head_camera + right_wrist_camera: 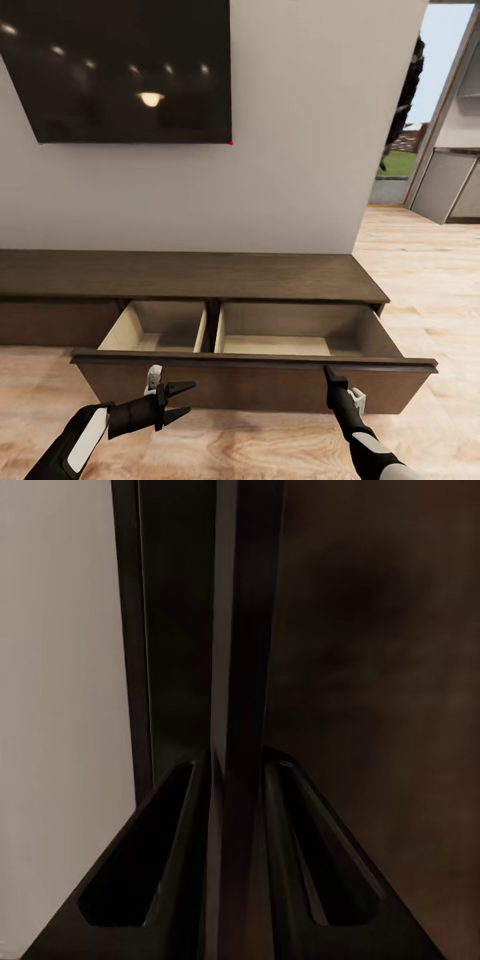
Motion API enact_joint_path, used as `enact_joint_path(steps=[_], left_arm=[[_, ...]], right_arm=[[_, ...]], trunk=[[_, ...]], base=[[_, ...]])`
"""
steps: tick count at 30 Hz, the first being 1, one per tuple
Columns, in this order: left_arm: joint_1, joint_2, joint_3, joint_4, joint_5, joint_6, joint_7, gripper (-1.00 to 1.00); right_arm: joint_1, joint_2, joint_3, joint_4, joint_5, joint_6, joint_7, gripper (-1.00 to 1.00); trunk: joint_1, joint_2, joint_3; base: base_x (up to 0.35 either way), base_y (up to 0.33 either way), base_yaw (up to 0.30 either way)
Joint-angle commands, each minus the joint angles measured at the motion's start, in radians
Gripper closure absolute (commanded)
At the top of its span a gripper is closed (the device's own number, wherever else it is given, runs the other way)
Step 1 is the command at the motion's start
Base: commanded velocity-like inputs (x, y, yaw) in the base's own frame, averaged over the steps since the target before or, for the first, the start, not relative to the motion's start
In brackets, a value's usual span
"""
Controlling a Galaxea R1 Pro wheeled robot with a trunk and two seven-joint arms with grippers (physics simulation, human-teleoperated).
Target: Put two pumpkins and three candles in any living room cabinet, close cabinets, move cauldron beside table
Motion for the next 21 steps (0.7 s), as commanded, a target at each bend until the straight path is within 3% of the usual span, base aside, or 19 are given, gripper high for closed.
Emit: enact_joint_path(steps=[1, 20, 21], left_arm=[[0.000, 0.000, 0.000, 0.000, 0.000, 0.000, 0.000, -1.00], [0.000, 0.000, 0.000, 0.000, 0.000, 0.000, 0.000, -1.00], [0.000, 0.000, 0.000, 0.000, 0.000, 0.000, 0.000, -1.00]], right_arm=[[0.000, 0.000, -0.013, -0.010, -0.012, 0.003, 0.011, 1.00], [0.000, 0.000, -0.013, -0.010, -0.012, 0.003, 0.010, 1.00], [0.000, 0.000, -0.013, -0.010, -0.012, 0.003, 0.010, -1.00]], trunk=[[0.000, 0.000, 0.000], [0.000, 0.000, 0.000], [0.000, 0.000, 0.000]], base=[[-0.076, 0.000, 0.000], [-0.075, 0.000, 0.000], [-0.004, 0.000, 0.000]])
